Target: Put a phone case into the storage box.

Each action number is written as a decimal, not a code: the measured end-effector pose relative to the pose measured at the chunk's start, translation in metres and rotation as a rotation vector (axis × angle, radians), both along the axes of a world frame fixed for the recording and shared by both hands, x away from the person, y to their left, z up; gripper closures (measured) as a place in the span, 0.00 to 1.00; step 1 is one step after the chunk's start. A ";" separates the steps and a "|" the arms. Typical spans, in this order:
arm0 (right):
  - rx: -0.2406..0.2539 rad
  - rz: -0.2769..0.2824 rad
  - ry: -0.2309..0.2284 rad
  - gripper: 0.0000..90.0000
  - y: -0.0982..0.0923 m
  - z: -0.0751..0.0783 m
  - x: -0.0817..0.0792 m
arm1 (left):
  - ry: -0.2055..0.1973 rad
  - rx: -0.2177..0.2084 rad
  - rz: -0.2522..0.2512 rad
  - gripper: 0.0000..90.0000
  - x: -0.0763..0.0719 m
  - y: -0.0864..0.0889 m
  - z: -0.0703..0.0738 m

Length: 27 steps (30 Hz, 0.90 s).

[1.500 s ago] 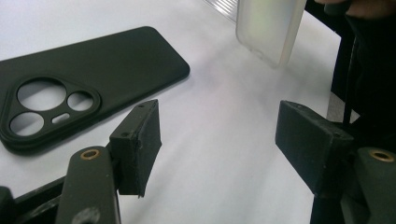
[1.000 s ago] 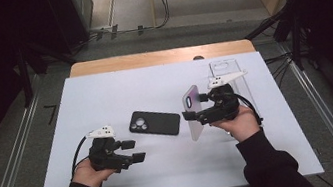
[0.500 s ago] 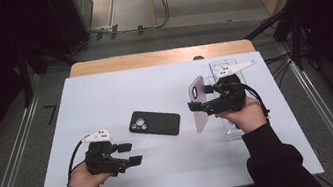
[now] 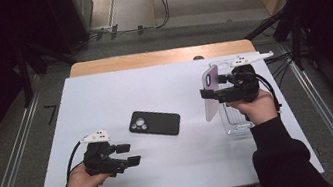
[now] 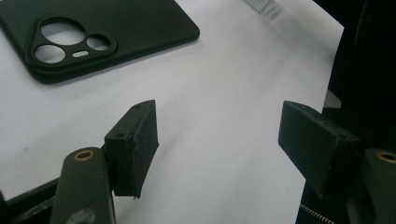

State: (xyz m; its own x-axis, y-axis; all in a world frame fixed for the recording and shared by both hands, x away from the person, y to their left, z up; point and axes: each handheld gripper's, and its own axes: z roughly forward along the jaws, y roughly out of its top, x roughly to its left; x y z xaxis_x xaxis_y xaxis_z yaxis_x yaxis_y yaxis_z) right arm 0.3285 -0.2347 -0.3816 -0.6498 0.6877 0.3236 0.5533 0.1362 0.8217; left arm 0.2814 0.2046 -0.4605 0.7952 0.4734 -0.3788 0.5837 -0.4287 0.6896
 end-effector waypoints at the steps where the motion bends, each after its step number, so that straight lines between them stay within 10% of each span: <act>1: 0.009 -0.021 -0.004 0.16 -0.004 0.002 -0.001 | -0.003 0.001 0.000 0.32 0.000 0.000 0.000; 27: -0.071 -0.356 -0.035 0.16 -0.034 0.012 0.036 | -0.004 0.004 0.020 0.32 0.001 0.000 0.000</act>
